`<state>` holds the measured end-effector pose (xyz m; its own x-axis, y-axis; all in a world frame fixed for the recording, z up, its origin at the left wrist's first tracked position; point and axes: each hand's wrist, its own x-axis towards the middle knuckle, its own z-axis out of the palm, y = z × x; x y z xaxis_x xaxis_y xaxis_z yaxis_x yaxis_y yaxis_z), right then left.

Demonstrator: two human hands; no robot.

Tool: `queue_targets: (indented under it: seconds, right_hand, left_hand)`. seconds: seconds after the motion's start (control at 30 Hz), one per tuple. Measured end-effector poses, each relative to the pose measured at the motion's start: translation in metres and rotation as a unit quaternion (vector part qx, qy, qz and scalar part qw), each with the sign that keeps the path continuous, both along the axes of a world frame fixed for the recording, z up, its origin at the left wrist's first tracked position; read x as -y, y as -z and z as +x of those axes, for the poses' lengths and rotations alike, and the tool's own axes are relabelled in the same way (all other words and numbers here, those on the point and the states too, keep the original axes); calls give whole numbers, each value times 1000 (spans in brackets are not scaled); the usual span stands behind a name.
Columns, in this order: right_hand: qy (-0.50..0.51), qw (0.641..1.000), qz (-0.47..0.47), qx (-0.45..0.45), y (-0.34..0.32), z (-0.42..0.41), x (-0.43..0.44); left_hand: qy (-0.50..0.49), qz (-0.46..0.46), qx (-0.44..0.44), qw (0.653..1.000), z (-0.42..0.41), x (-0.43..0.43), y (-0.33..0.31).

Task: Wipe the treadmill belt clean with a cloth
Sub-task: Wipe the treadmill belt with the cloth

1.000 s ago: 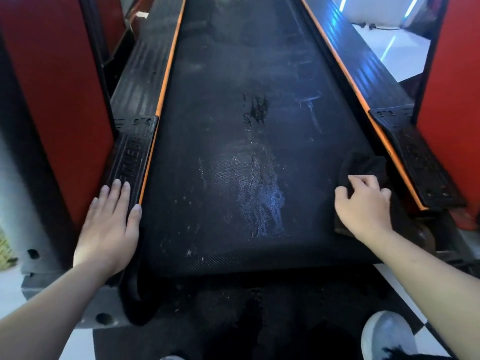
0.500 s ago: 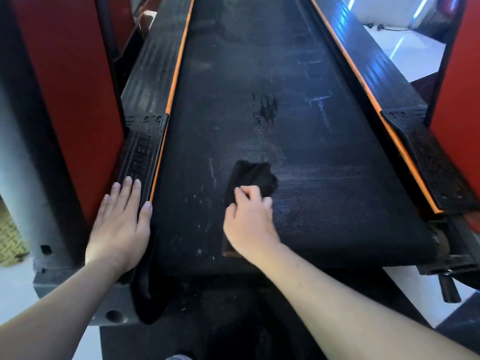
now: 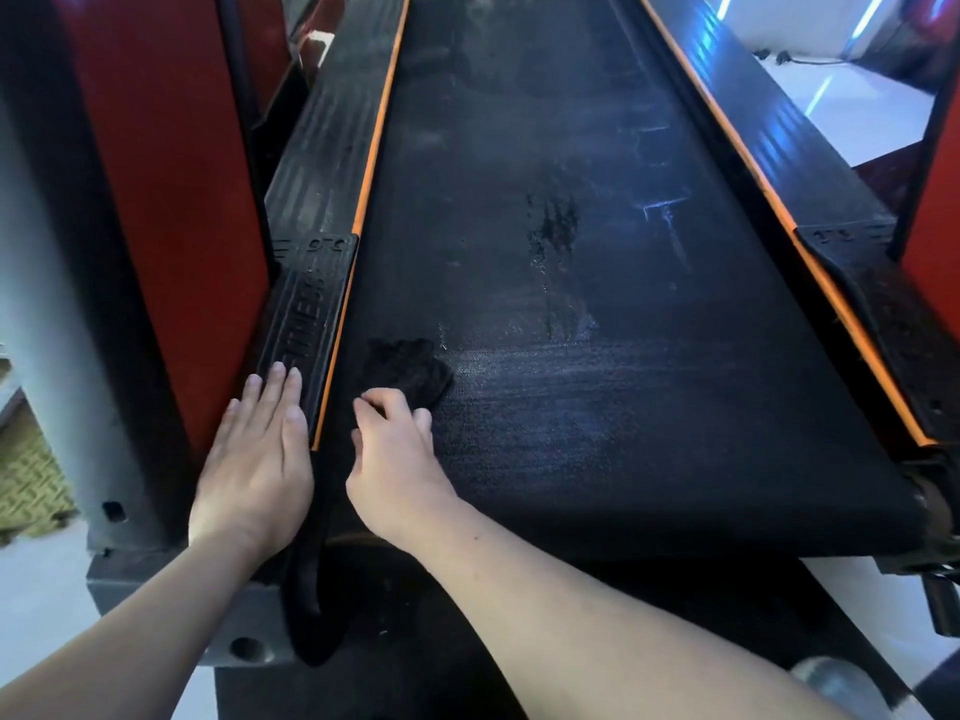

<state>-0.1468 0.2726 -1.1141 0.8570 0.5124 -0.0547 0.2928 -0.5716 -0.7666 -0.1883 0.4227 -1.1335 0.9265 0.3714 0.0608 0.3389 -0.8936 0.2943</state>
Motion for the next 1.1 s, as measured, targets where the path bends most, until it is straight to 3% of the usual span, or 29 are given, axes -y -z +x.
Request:
queue_targets:
  seconds: [0.4, 0.8, 1.1]
  right_hand:
    - [42, 996, -40, 65, 12, 42, 85]
    - [203, 952, -170, 156, 21, 114, 304]
    - [268, 928, -250, 68, -7, 128, 387]
  left_hand:
    - [-8, 1, 0, 1000, -1, 2, -3]
    - [-10, 15, -3, 1000, -1, 3, -4]
    - [-9, 25, 0, 1000, 1, 0, -1]
